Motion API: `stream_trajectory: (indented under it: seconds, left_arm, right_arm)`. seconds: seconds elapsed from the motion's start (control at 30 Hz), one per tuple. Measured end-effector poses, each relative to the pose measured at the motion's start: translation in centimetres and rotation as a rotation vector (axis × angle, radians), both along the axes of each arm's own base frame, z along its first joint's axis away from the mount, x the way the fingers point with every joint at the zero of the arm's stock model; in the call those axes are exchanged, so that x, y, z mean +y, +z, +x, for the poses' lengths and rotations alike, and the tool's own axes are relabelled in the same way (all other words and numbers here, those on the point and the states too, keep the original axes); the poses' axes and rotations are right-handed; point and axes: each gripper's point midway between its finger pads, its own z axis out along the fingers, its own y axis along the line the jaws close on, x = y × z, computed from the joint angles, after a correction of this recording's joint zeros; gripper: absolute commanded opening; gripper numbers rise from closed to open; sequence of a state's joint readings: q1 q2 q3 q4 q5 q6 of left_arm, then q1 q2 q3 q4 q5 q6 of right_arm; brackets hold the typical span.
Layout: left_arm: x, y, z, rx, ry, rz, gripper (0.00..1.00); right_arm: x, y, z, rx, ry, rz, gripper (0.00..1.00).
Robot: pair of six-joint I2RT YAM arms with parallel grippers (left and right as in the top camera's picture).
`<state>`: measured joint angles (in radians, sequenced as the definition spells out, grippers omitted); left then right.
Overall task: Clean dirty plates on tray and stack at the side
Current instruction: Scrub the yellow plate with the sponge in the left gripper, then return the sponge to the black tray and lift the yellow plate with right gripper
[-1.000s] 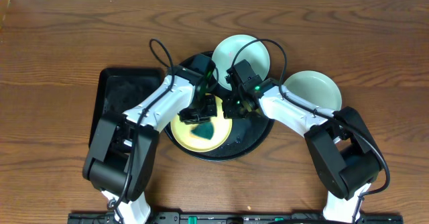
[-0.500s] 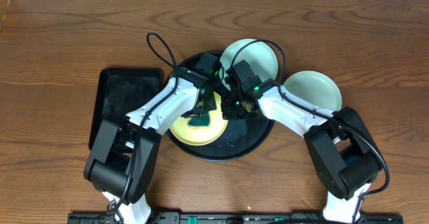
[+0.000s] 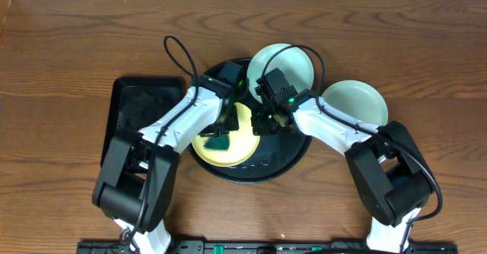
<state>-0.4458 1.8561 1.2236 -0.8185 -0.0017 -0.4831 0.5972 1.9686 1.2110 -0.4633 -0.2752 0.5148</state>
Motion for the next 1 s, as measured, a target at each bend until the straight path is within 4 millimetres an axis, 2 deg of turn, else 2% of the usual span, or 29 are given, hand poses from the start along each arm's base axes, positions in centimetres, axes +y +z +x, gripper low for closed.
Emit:
stream_trajectory:
  seconds: [0.17,0.3,0.4,0.53,0.67,0.87,1.0]
  left_arm:
    - [-3.3,0.3,-1.0,0.052,-0.187,-0.182,0.07]
    - [-4.9,0.6,-0.2,0.016,-0.249,-0.261,0.08]
    - [-5.2,0.7,0.7,-0.024,-0.248,-0.263,0.07]
    - [-3.6,0.5,1.7,-0.068,-0.178,-0.16,0.08]
    - [-1.1,0.4,2.6,-0.116,-0.099,-0.02,0.07]
    - [2.0,0.7,2.0,-0.105,-0.024,0.133,0.07]
    - [3.9,2.0,1.9,-0.073,0.026,0.185,0.07]
  right_arm:
    - [-0.1,0.0,0.1,-0.003,-0.002,-0.005,0.03]
    - [-0.1,0.0,0.1,-0.003,-0.002,-0.005,0.03]
    - [-0.1,0.0,0.1,-0.003,-0.002,-0.005,0.03]
    - [-0.1,0.0,0.1,-0.003,-0.002,-0.005,0.03]
    - [-0.1,0.0,0.1,-0.003,-0.002,-0.005,0.03]
    - [-0.1,0.0,0.1,-0.003,-0.002,-0.005,0.03]
    - [-0.1,0.0,0.1,-0.003,-0.002,-0.005,0.05]
